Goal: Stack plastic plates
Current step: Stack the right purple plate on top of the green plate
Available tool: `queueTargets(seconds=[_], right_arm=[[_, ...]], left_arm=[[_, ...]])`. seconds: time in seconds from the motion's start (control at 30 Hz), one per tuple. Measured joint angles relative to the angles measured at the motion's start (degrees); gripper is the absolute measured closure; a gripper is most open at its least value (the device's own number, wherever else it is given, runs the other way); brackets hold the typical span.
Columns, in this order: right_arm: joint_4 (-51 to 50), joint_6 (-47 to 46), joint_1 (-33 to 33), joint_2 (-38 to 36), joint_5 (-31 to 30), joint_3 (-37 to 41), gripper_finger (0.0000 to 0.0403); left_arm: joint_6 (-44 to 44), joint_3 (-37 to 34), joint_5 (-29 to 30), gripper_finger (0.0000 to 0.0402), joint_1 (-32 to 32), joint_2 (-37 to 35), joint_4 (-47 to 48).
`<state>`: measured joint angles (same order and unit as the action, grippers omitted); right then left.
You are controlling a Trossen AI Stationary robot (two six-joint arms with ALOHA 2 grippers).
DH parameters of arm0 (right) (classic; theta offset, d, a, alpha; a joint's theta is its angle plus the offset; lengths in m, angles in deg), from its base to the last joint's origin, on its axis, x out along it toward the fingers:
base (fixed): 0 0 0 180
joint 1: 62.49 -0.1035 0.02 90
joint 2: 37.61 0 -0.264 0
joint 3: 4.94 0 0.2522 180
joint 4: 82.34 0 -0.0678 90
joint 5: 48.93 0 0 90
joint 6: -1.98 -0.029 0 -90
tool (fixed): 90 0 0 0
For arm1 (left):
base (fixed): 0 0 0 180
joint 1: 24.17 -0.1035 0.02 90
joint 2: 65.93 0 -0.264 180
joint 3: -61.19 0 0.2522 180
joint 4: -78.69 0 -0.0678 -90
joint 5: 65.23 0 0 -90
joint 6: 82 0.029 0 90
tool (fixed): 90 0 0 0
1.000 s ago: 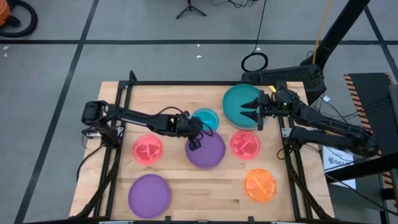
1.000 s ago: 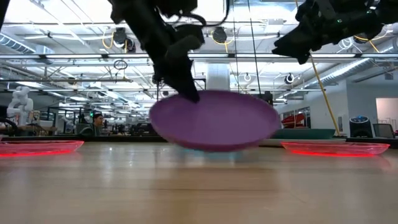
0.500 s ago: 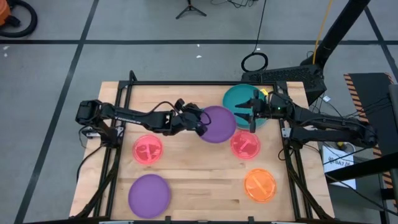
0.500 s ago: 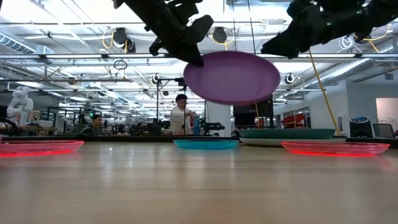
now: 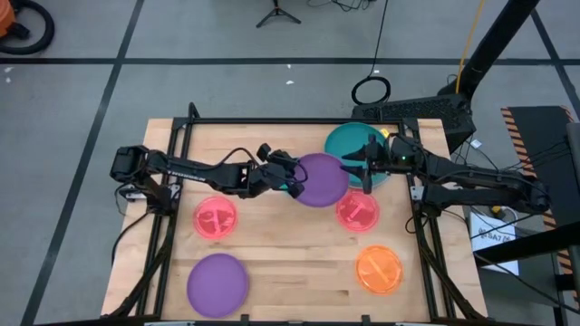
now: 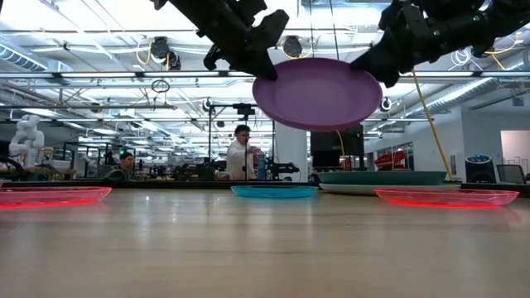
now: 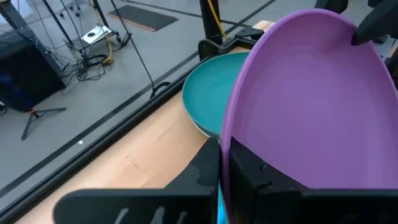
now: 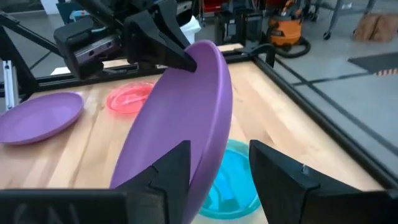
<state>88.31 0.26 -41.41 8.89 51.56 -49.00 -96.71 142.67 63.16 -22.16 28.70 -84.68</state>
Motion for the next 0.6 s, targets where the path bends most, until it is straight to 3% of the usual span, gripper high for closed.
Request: queueTargets(seconds=[0.6], right_arm=[[-0.29, -0.6, 0.0, 0.02, -0.23, 0.0, 0.0245]], left_arm=[[-1.93, 0.0, 0.62, 0.0389, -0.01, 0.0, -1.94]])
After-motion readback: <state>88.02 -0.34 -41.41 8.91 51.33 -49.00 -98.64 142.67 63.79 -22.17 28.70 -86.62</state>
